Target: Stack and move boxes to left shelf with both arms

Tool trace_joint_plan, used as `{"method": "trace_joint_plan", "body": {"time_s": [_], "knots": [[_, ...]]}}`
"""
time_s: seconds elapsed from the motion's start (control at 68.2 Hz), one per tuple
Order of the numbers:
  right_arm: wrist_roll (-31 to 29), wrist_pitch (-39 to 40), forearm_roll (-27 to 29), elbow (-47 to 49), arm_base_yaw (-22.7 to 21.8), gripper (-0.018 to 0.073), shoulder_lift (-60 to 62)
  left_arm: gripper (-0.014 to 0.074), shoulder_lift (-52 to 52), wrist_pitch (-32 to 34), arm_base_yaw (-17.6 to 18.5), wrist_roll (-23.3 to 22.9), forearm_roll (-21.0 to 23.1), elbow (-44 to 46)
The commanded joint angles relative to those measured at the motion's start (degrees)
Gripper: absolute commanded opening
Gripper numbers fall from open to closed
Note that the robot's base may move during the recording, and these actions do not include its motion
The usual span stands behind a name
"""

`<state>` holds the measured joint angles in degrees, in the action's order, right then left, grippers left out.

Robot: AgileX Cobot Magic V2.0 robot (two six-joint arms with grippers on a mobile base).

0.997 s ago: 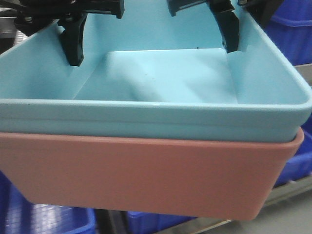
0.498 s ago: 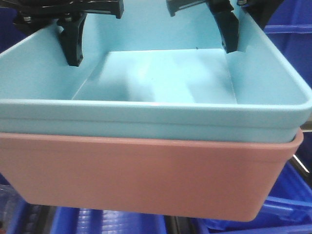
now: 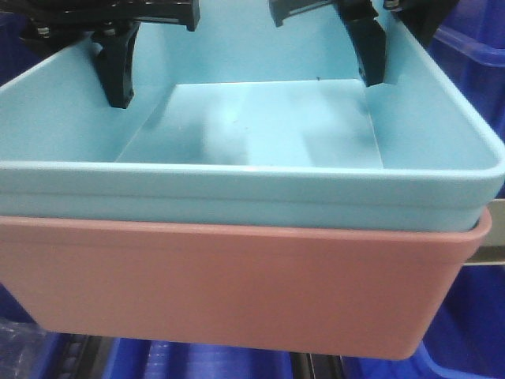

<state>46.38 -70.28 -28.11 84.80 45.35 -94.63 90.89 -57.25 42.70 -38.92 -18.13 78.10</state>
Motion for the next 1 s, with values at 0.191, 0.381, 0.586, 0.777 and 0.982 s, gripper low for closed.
{"method": "trace_joint_plan", "body": {"time_s": [0.191,0.381,0.586,0.777,0.982], "knots": [[-1.31,9.40,2.61,2.61,1.63,0.0057,2.37,-0.0012,-2.83,12.31,2.06,-0.05,4.24,3.09],[-1.31,9.40,2.61,2.61,1.63,0.0057,2.37,-0.0012,-2.83,12.31,2.06,-0.05,4.24,3.09],[-1.31,9.40,2.61,2.61,1.63,0.0057,2.37,-0.0012,-2.83,12.31,2.06,-0.05,4.24,3.09],[-1.31,9.40,2.61,2.61,1.63,0.0057,2.37,-0.0012,-2.83,12.31,2.06,-0.05,4.24,3.09],[-1.31,9.40,2.61,2.61,1.63,0.0057,2.37,-0.0012,-2.83,12.31,2.06,-0.05,4.24,3.09]]}}
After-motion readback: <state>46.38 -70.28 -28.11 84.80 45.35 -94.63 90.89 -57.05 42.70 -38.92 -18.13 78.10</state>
